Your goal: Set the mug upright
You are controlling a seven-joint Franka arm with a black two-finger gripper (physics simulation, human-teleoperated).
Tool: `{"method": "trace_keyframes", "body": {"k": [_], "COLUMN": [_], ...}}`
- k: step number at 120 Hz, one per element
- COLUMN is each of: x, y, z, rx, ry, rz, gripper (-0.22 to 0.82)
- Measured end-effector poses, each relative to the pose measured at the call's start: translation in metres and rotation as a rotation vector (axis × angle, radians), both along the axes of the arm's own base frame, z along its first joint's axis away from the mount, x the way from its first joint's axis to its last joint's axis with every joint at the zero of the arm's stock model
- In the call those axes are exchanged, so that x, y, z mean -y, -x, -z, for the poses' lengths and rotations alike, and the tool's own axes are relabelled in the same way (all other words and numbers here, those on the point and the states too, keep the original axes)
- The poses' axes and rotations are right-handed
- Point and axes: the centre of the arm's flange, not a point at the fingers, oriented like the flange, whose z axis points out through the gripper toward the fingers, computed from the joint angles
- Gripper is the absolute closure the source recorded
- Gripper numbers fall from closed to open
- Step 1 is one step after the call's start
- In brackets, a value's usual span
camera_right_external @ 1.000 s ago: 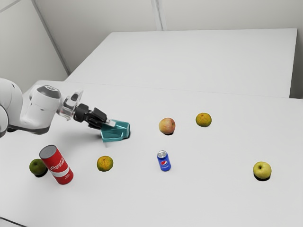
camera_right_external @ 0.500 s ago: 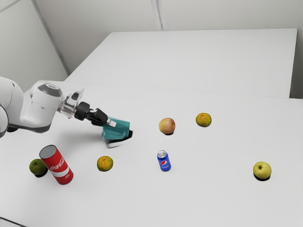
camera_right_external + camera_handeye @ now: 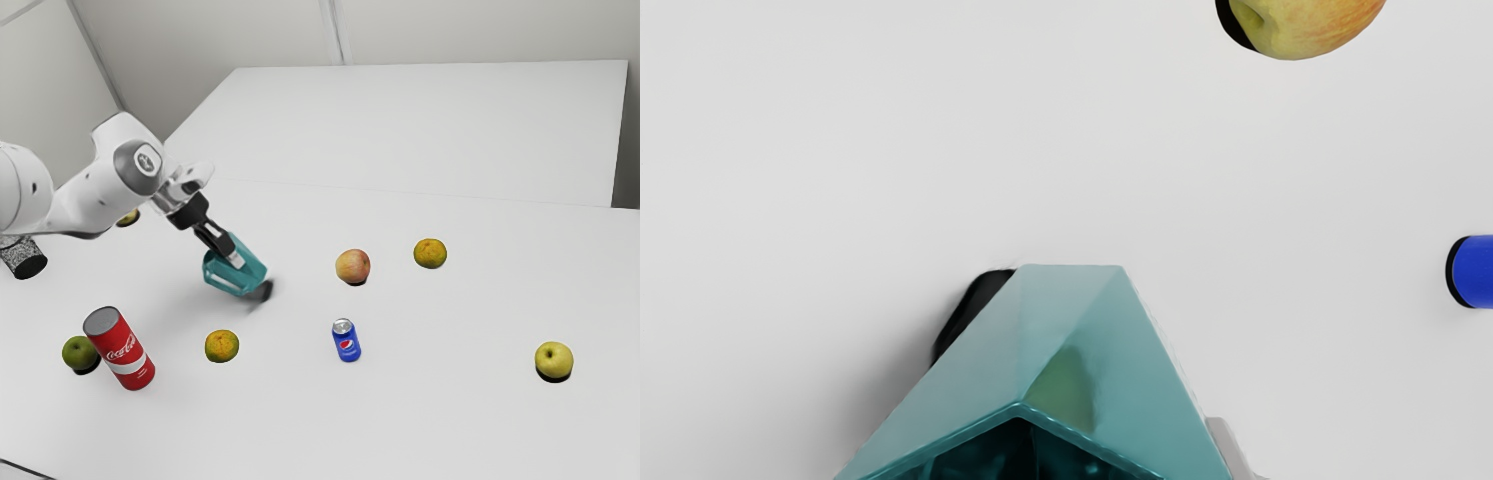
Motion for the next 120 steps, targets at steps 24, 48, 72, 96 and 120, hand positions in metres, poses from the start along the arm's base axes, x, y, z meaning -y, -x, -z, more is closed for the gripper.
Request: {"method": "trace_keyframes", "body": {"k": [24,48,72,96,120], "x": [0.021,0.038,0.049,0.050,0.051], "y": [-0.001,0.010,0.019,0.023,0.025], "z": [0.007,0.002,0.008,0.018,0.023], "rx": [0.020,0.036,-0.013,-0.075,-0.110], "ry": [-0.202,-0.313,-0.359,-0.369,-0.371], "rz": [0.067,0.081,0.060,0.010,-0.034], "gripper": [0.78,0.79,0.79,0.79,0.74]}}
